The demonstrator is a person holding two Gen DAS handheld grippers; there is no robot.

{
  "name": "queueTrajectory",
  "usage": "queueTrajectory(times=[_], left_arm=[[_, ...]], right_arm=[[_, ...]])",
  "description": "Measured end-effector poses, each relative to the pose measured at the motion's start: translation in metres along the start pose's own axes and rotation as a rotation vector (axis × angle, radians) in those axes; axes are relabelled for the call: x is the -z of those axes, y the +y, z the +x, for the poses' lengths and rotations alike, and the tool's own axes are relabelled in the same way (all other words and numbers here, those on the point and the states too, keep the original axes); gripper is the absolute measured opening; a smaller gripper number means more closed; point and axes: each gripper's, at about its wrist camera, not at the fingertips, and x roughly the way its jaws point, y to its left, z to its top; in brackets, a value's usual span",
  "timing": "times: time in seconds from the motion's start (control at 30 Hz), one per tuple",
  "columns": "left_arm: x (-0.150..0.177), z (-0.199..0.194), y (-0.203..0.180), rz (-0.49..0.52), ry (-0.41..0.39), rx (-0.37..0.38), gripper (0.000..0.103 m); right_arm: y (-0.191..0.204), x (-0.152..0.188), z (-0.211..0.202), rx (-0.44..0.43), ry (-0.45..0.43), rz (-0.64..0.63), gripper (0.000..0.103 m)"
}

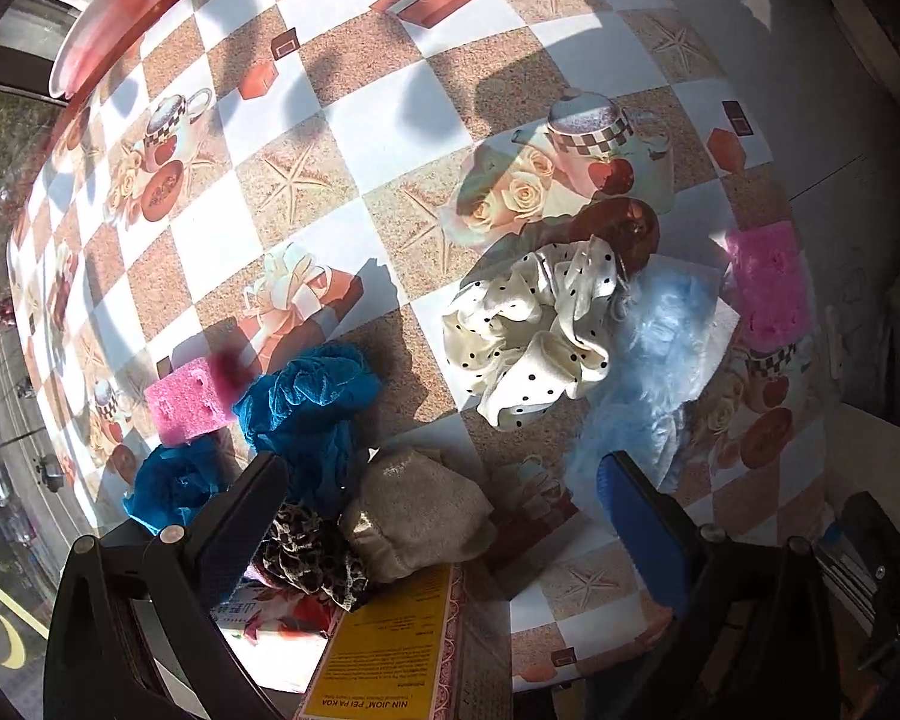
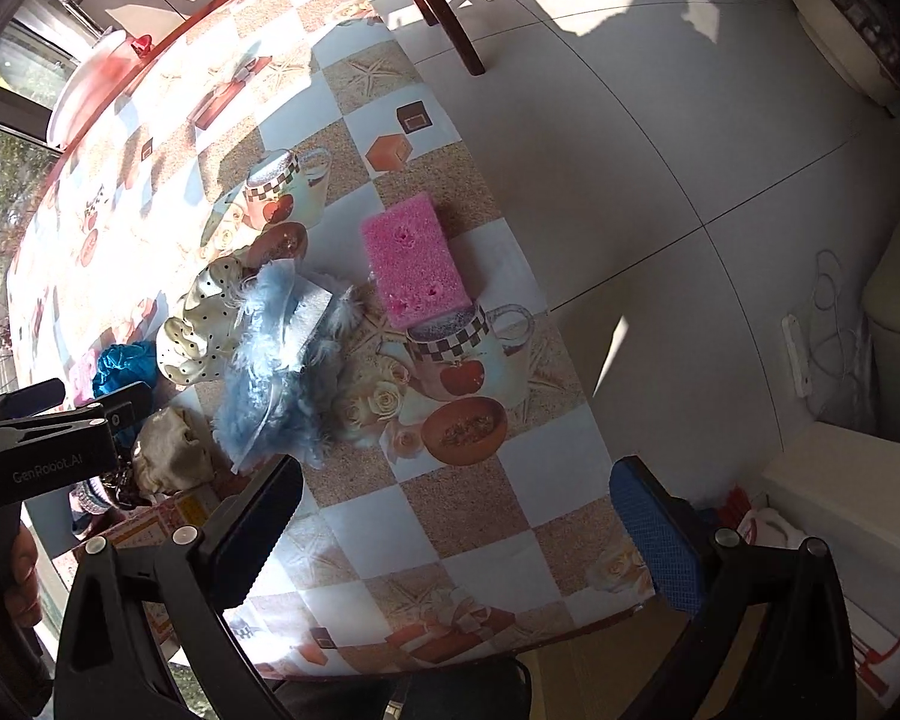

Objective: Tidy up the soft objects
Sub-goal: 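Grasp the cream polka-dot scrunchie with left tool while right tool grasps pink sponge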

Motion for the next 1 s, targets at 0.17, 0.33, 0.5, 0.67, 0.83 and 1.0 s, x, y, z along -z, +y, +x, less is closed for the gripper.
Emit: queueTrajectory(times=[0.17, 0.33, 0.5, 0.67, 0.83, 1.0], left_arm=[[-0.018, 0.035, -0.010, 0.039, 0.077, -0.066, 0.103], [-0.026, 0.061, -0.013, 0.049, 0.121, -0.084, 0.097], [-0.029, 0.068, -0.020, 0.076, 0.144, -0.090, 0.089], [-0.033, 0.070, -0.022, 0.083, 0.142, -0.038, 0.077], [-0.041, 0.061, -0.030, 0.069, 0.113, 0.041, 0.039], [-0.041, 0.050, -0.025, 0.044, 0.083, 0.073, 0.022]], right_arm=[[0.000, -0.011, 0.012, -0.001, -0.007, -0.017, 0.103], [0.003, -0.024, 0.026, 0.024, -0.014, -0.059, 0.103], [0.014, -0.041, 0.046, 0.098, -0.030, -0.151, 0.103], [0.027, -0.051, 0.073, 0.164, -0.030, -0.254, 0.103], [0.036, -0.055, 0.100, 0.146, 0.013, -0.305, 0.076], [0.035, -0.055, 0.098, 0.113, -0.008, -0.290, 0.047]])
